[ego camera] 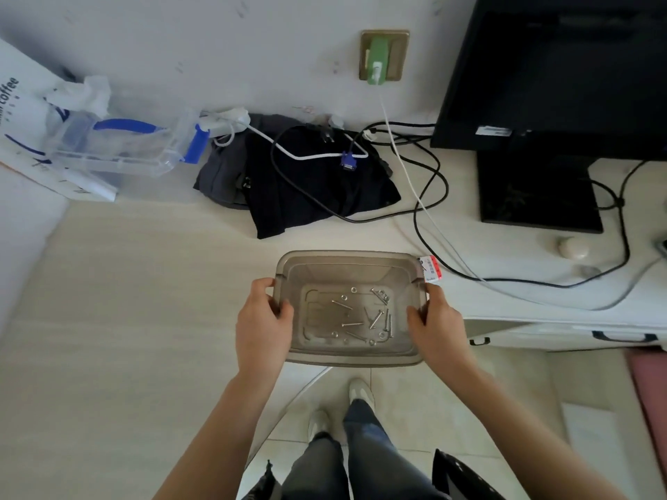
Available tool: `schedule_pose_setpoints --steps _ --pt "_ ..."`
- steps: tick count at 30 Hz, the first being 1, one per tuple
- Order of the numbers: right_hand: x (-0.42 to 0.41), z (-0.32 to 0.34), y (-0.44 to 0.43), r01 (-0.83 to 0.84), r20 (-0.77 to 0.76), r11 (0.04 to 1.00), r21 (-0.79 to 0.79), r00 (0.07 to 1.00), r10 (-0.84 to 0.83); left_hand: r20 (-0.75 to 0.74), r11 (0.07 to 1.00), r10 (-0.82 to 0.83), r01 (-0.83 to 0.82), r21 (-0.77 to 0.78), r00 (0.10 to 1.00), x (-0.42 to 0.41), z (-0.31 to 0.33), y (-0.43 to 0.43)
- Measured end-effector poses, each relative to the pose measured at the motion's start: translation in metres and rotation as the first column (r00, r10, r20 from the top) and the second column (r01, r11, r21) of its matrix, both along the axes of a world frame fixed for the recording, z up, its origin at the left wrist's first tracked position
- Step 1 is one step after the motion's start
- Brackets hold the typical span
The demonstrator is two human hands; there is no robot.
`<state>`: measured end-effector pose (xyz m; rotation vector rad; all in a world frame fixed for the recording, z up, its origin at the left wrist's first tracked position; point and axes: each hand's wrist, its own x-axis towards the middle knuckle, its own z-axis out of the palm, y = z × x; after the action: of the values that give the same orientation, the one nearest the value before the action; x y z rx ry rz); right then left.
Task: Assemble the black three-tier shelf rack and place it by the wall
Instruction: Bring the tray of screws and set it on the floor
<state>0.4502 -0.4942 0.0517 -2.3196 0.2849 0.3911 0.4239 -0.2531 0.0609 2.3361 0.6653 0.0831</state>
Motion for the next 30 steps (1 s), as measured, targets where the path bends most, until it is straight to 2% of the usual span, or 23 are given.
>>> schedule_pose_setpoints --steps 9,13,22,30 --pt "-0.069 0.006 -0.024 0.195 0.069 0.973 -0.119 0.98 -0.188 0.018 0.977 -0.21 0.21 -0.023 0.978 -0.036 -0.004 -0.022" --pt "-0.12 0.001 -0.018 0.339 0.088 0.935 -0.107 0.94 -0.331 0.056 0.948 -0.316 0.317 -0.028 0.947 -0.054 -0.002 -0.016" --pt "-0.238 0.004 -0.001 0.616 0.122 0.786 -0.042 0.784 -0.608 0.077 0.842 -0.535 0.538 -0.028 0.841 -0.103 0.004 -0.022" --pt "-0.349 0.007 -0.012 0.825 0.131 0.565 0.001 0.56 -0.818 0.088 0.628 -0.774 0.778 -0.018 0.627 -0.153 0.01 -0.071"
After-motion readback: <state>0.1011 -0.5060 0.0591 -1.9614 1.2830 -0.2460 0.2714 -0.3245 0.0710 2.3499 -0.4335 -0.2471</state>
